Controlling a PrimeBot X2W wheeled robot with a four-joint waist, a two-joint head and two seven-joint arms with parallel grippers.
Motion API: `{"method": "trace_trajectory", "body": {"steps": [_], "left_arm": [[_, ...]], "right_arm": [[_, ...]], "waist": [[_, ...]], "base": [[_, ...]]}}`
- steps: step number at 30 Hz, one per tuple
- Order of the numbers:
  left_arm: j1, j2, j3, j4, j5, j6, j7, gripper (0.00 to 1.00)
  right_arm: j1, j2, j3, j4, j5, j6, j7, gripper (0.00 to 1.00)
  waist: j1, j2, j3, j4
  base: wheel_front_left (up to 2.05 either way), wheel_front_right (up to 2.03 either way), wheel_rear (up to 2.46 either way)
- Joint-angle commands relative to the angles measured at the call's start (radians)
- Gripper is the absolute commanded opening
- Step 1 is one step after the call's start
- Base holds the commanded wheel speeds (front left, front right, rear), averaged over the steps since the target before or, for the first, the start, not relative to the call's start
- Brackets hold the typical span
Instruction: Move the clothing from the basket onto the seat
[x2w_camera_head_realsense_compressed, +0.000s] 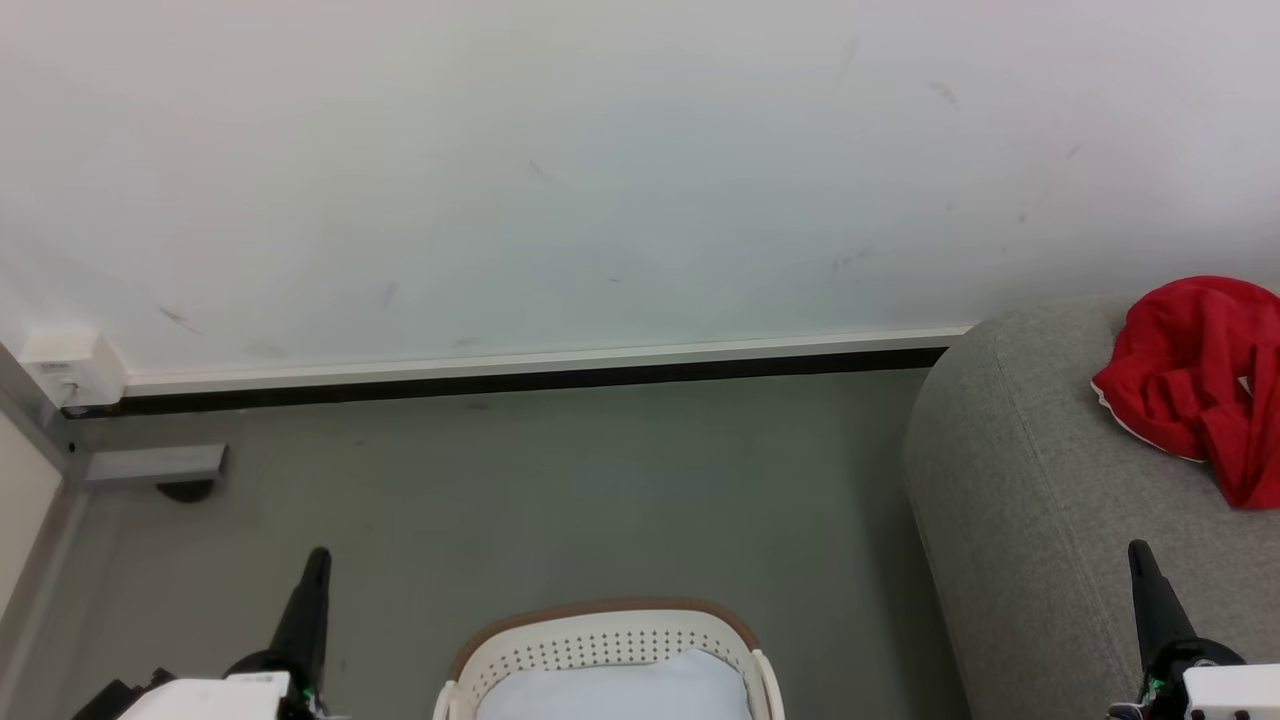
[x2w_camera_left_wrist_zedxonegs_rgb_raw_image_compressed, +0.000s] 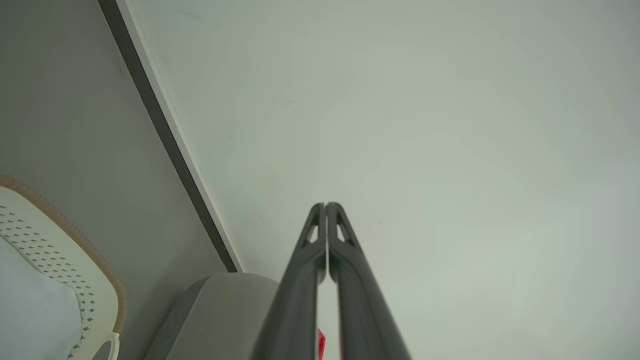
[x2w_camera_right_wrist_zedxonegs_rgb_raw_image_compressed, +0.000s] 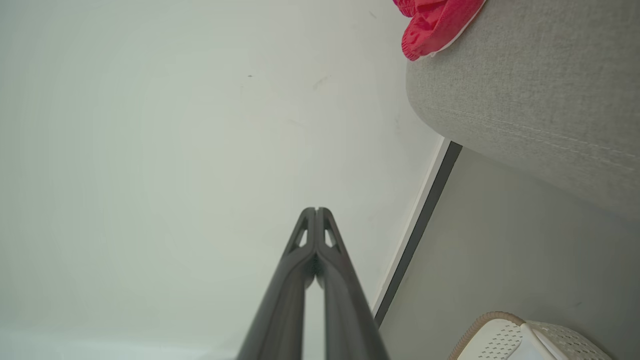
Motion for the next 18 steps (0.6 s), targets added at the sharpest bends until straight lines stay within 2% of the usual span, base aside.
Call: {"method": "trace_trajectory", "body": {"steps": [1,18], "left_arm": [[-0.014,0.002,0.007,-0.005,-0.019,0.001,0.003,0.0],[-0.025,-0.003,0.02,-0.006,-0.12,0.001,0.03,0.0]], "right_arm": [[-0.011,-0.008,-0.005,-0.007,0.019,-0.002,0.005,0.0],[-0.017,-0.008,-0.016,-0.02,0.117,-0.002,0.032,0.0]], "waist": [[-0.0001,-0.0001,0.0,0.0],[-0.0001,-0.0001,0.007,-0.004]], "base": [[0.0,0.0,0.0],[0.0,0.0,0.0]]}}
